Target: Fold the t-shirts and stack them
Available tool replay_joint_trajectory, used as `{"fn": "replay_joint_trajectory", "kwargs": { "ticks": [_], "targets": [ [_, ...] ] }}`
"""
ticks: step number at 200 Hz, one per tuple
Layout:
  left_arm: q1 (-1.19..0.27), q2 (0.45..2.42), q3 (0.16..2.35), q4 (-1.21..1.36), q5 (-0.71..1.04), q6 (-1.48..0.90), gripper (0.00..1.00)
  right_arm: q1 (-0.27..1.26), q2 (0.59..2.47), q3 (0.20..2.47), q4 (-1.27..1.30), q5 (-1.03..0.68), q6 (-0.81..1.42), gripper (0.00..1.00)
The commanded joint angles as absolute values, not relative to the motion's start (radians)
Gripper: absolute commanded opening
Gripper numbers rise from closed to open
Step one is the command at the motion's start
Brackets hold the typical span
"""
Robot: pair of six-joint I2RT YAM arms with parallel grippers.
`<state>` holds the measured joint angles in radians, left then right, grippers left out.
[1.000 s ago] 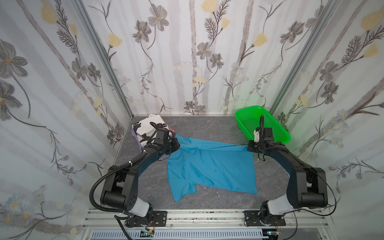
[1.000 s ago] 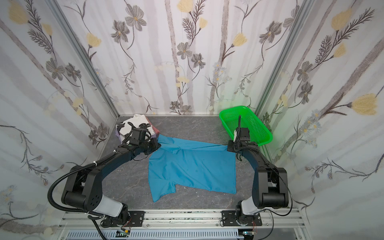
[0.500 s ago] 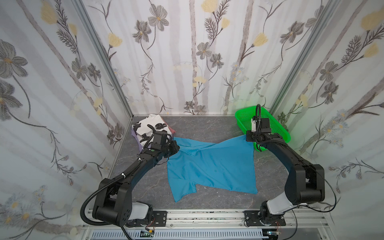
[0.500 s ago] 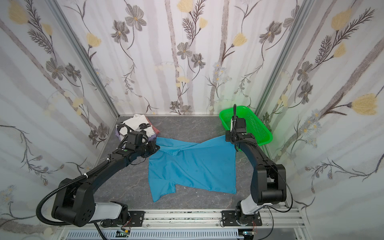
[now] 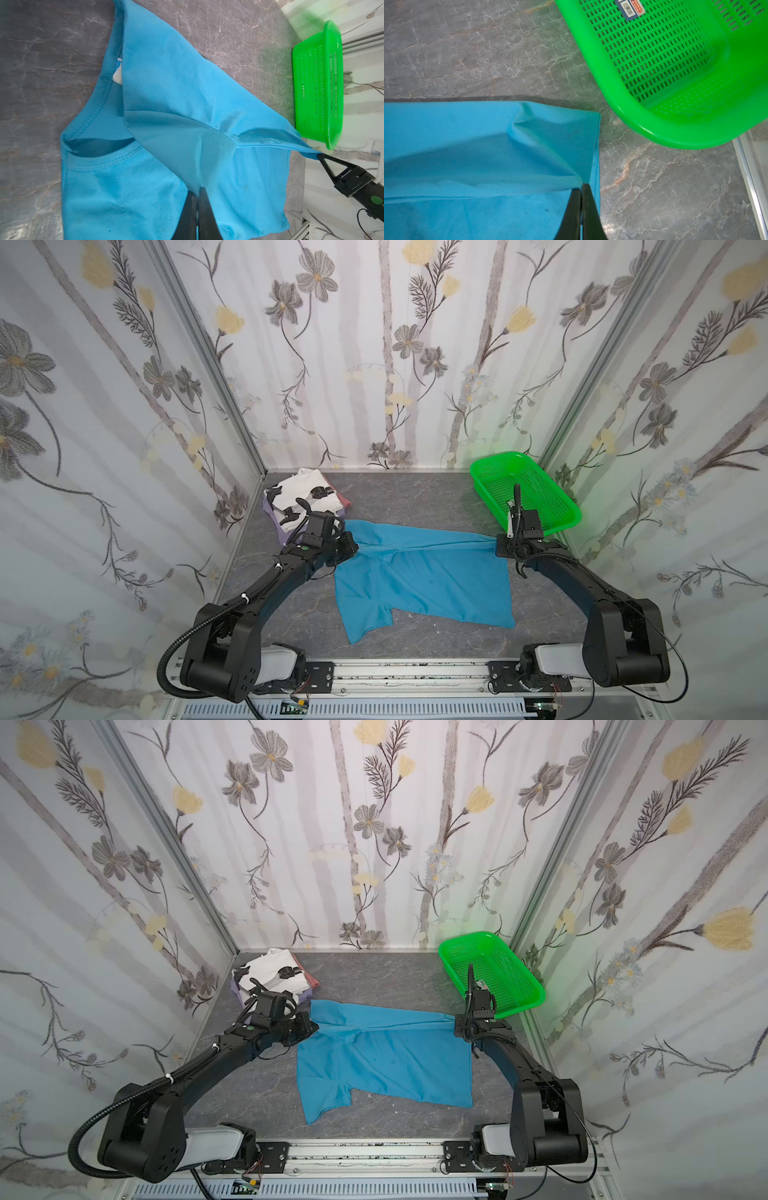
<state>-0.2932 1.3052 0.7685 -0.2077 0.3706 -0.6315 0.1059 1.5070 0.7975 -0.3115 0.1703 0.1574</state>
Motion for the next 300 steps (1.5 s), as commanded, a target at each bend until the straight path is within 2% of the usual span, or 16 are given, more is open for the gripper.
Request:
{"fn": "replay_joint_trajectory", "kwargs": {
  "ticks": [1, 33, 50, 55, 60, 63, 67, 75, 87, 89, 92, 117, 146, 177, 237, 300],
  "targets": [
    [-0.295, 1.288, 0.750, -0.251, 0.375, -0.626, 0.00, 0.115, 1.498, 0.785, -0.318, 0.177, 0.191, 0.00],
    [-0.295, 1.289, 0.727, -0.247, 0.367, -0.618, 0.00, 0.136, 1.469, 0.776, -0.332, 0.178, 0.209, 0.00],
    [-0.295, 1.293, 0.733, -0.236, 0.379, -0.628, 0.00, 0.140, 1.443, 0.771, -0.346, 0.196, 0.226, 0.14],
    [-0.295, 1.291, 0.735, -0.230, 0.389, -0.631, 0.00, 0.140, 1.430, 0.767, -0.348, 0.213, 0.235, 0.21],
    [-0.295, 1.289, 0.740, -0.228, 0.403, -0.634, 0.00, 0.140, 1.417, 0.763, -0.352, 0.226, 0.241, 0.33],
    [-0.295, 1.285, 0.744, -0.228, 0.413, -0.633, 0.06, 0.140, 1.403, 0.761, -0.353, 0.231, 0.242, 0.41],
    [-0.295, 1.280, 0.751, -0.232, 0.424, -0.631, 0.18, 0.138, 1.387, 0.760, -0.356, 0.231, 0.244, 0.52],
    [-0.295, 1.265, 0.773, -0.254, 0.429, -0.624, 0.53, 0.138, 1.352, 0.762, -0.364, 0.230, 0.245, 0.70],
    [-0.295, 1.201, 0.805, -0.320, 0.377, -0.607, 0.87, 0.138, 1.302, 0.780, -0.382, 0.207, 0.245, 0.82],
    [-0.294, 1.192, 0.811, -0.337, 0.364, -0.604, 0.96, 0.138, 1.295, 0.785, -0.387, 0.204, 0.245, 0.83],
    [-0.293, 1.176, 0.818, -0.349, 0.347, -0.599, 1.00, 0.138, 1.286, 0.792, -0.390, 0.200, 0.245, 0.84],
    [-0.265, 1.128, 0.867, -0.380, 0.339, -0.577, 1.00, 0.138, 1.272, 0.843, -0.411, 0.114, 0.235, 0.93],
    [-0.253, 1.228, 0.879, -0.288, 0.486, -0.621, 1.00, 0.138, 1.386, 0.859, -0.374, -0.063, 0.263, 0.96],
    [-0.259, 1.344, 0.900, -0.177, 0.524, -0.662, 1.00, 0.148, 1.525, 0.796, -0.204, -0.231, 0.367, 1.00],
    [-0.288, 1.492, 0.902, -0.115, 0.519, -0.692, 1.00, 0.193, 1.743, 0.792, -0.137, -0.147, 0.480, 1.00],
    [-0.292, 1.554, 0.928, -0.129, 0.431, -0.733, 1.00, 0.305, 2.026, 1.126, -0.341, -0.006, 0.475, 1.00]
  ]
}}
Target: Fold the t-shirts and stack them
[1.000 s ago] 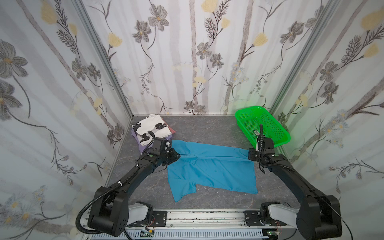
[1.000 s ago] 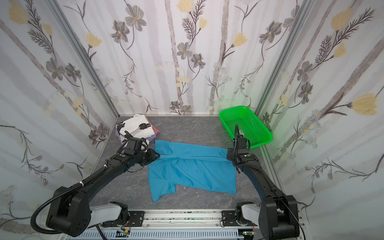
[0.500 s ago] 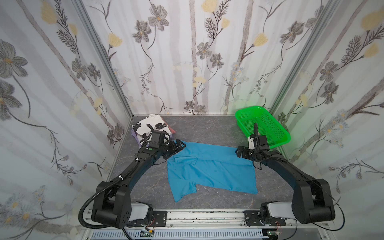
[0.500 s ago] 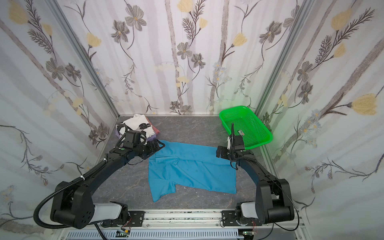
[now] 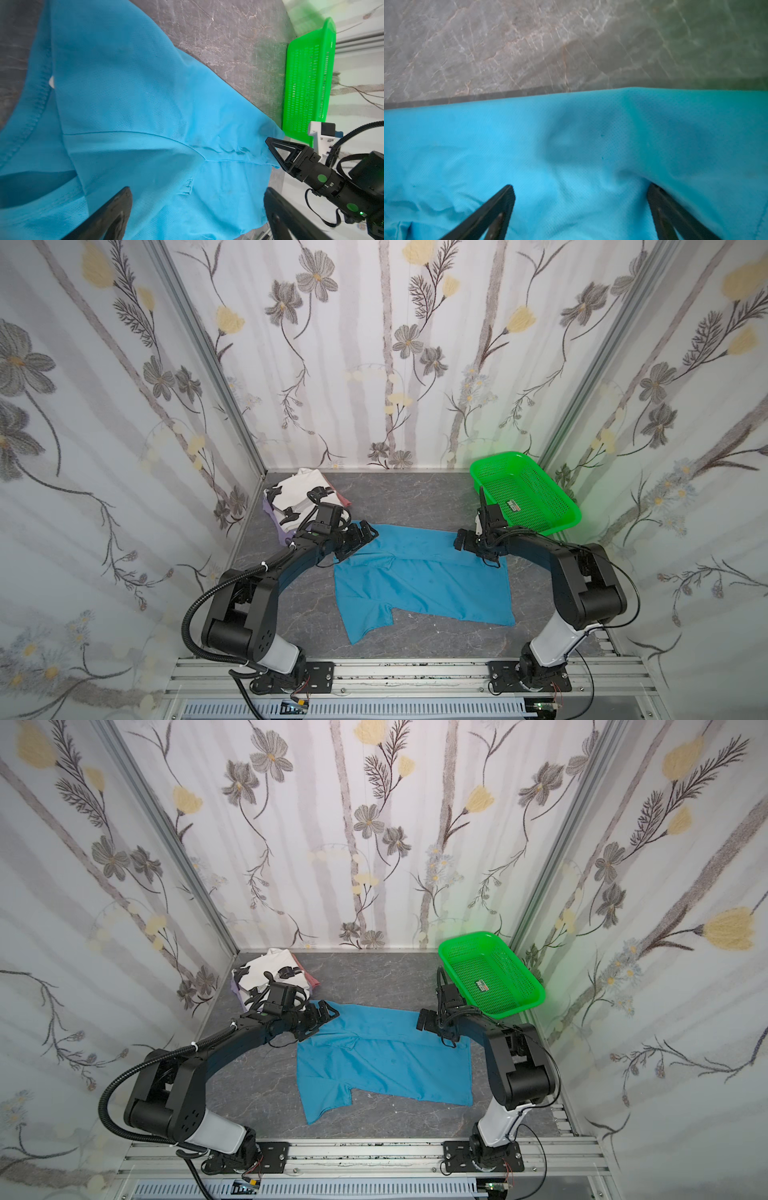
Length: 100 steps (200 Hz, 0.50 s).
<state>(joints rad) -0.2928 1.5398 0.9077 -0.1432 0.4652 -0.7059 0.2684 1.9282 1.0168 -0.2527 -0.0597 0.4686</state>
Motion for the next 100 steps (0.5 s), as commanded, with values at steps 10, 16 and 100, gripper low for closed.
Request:
{"fn": "replay_joint_trajectory", "kwargs": {
  "ticks": [10, 16, 100],
  "targets": [
    [-0.291, 1.547, 0.924, -0.137, 0.418, -0.735, 1.00, 0.321, 2.074, 1.196, -0.374, 0.012, 0.470, 1.00],
    [-0.292, 1.542, 0.925, -0.157, 0.408, -0.731, 1.00, 0.324, 2.104, 1.235, -0.389, 0.007, 0.465, 1.00],
    [-0.294, 1.233, 0.683, -0.445, 0.313, -0.721, 1.00, 0.341, 1.983, 1.350, -0.340, -0.003, 0.441, 1.00]
  ]
}}
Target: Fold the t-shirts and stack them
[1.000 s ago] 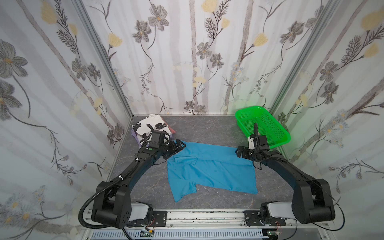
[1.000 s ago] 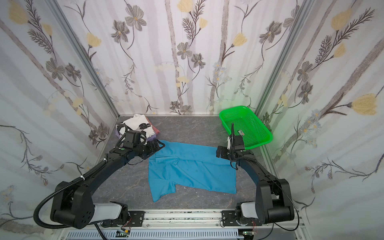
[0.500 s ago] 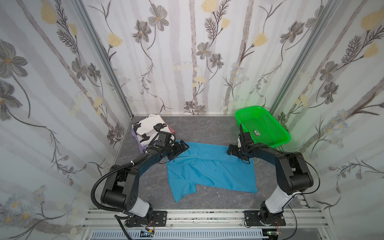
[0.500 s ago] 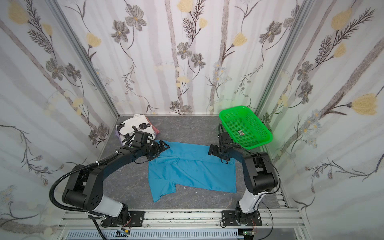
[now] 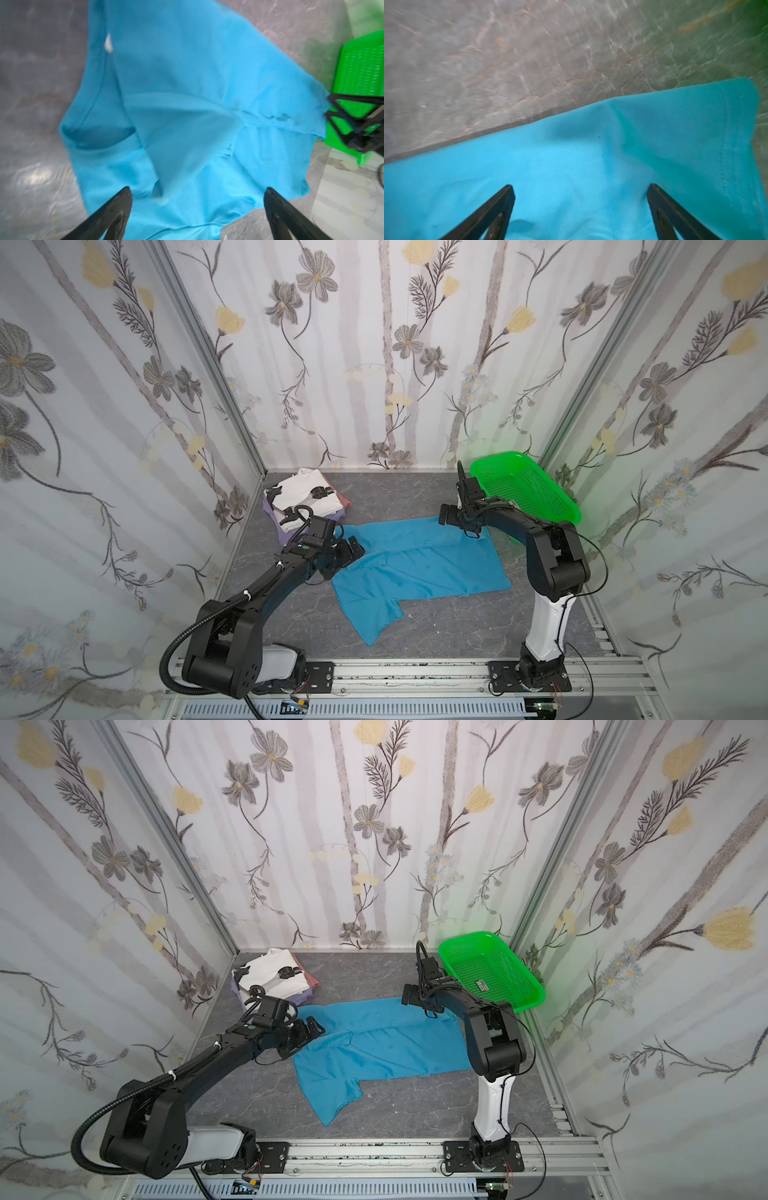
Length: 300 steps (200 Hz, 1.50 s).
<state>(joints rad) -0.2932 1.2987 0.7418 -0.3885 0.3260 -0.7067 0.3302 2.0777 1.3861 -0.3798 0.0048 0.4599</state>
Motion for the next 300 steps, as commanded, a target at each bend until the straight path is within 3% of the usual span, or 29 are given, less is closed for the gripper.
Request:
{"fn": "replay_joint_trajectory", "kwargs": {
  "ticks": [1, 34, 48, 121, 188, 214, 233, 300],
  "targets": [
    [-0.294, 1.229, 0.681, -0.443, 0.315, -0.722, 1.00, 0.342, 1.980, 1.348, -0.339, -0.006, 0.440, 1.00],
    [-0.293, 1.126, 0.647, -0.415, 0.286, -0.729, 1.00, 0.468, 1.914, 1.276, -0.332, -0.147, 0.311, 0.99],
    [-0.289, 1.129, 0.653, -0.380, 0.300, -0.725, 0.97, 0.524, 1.920, 1.248, -0.319, -0.197, 0.309, 0.92],
    [-0.292, 1.232, 0.641, -0.191, 0.350, -0.694, 0.62, 0.658, 1.864, 1.097, -0.155, -0.215, 0.426, 0.84],
    [-0.295, 1.328, 0.653, -0.145, 0.341, -0.678, 0.51, 0.655, 1.821, 1.069, -0.181, -0.169, 0.411, 0.84],
    [-0.297, 1.339, 0.661, -0.154, 0.345, -0.675, 0.49, 0.652, 1.821, 1.067, -0.181, -0.168, 0.411, 0.84],
    [-0.305, 1.338, 0.667, -0.193, 0.323, -0.655, 0.59, 0.653, 1.823, 1.062, -0.181, -0.167, 0.412, 0.84],
    [-0.307, 1.303, 0.630, -0.229, 0.281, -0.615, 0.61, 0.652, 1.828, 1.067, -0.176, -0.169, 0.416, 0.84]
  ]
}}
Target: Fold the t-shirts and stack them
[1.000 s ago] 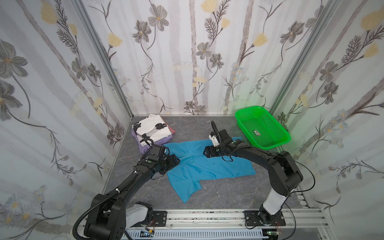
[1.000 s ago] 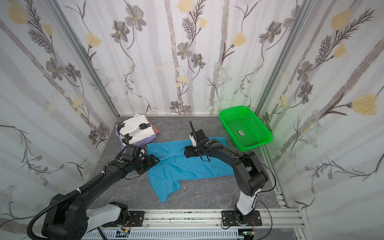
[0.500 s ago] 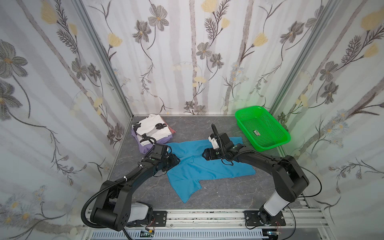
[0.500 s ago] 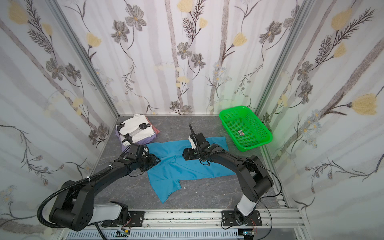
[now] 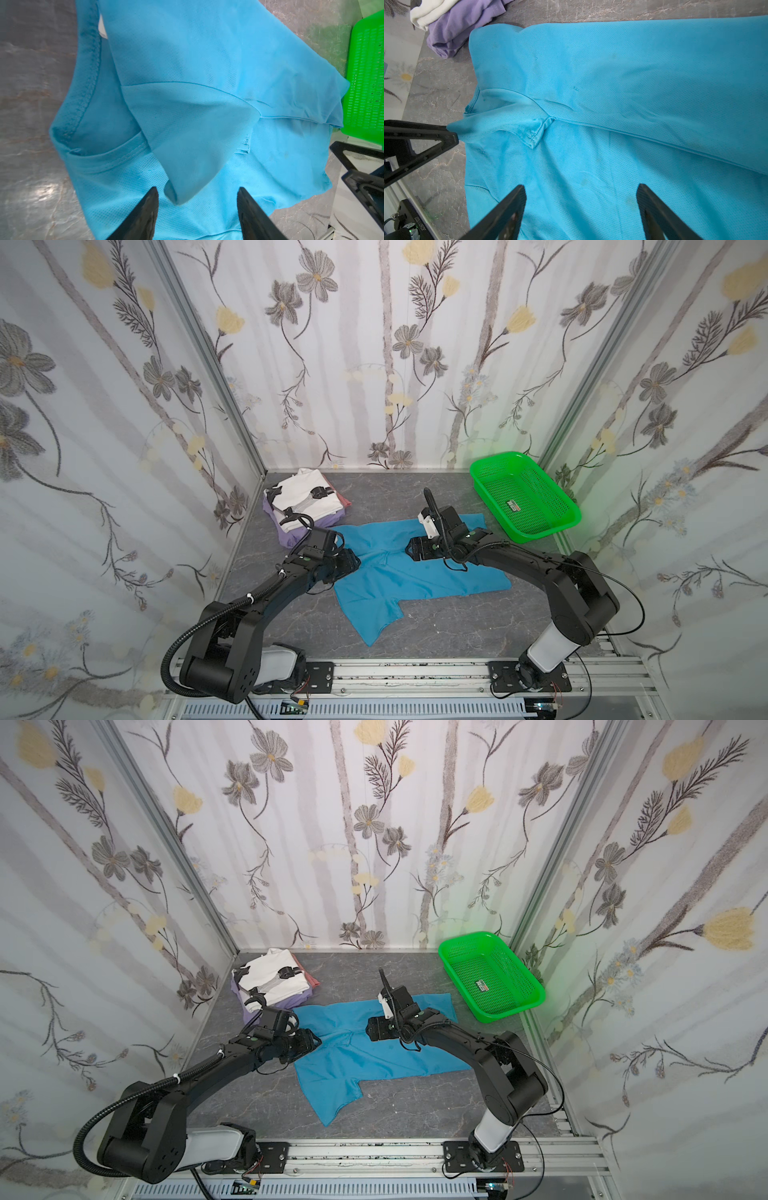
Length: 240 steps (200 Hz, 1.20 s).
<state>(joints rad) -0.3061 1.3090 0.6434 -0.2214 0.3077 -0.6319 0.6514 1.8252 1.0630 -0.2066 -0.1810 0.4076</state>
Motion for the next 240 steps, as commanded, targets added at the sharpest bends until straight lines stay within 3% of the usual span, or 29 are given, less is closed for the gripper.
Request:
{"fn": "replay_joint_trajectory", "kwargs": {
  "ticks": [1, 32, 100, 130, 240],
  "targets": [
    [-0.307, 1.304, 0.628, -0.227, 0.281, -0.616, 0.61, 0.651, 1.828, 1.067, -0.176, -0.169, 0.416, 0.84],
    [-0.308, 1.338, 0.633, -0.178, 0.302, -0.623, 0.51, 0.651, 1.832, 1.075, -0.176, -0.169, 0.417, 0.84],
    [-0.314, 1.319, 0.663, -0.157, 0.343, -0.632, 0.00, 0.642, 1.829, 1.064, -0.170, -0.165, 0.418, 0.84],
    [-0.310, 1.334, 0.719, -0.152, 0.332, -0.646, 0.00, 0.640, 1.843, 1.070, -0.164, -0.179, 0.413, 0.84],
    [-0.212, 1.670, 0.996, -0.093, 0.365, -0.721, 0.00, 0.604, 1.872, 1.060, -0.157, -0.193, 0.400, 0.84]
  ]
}}
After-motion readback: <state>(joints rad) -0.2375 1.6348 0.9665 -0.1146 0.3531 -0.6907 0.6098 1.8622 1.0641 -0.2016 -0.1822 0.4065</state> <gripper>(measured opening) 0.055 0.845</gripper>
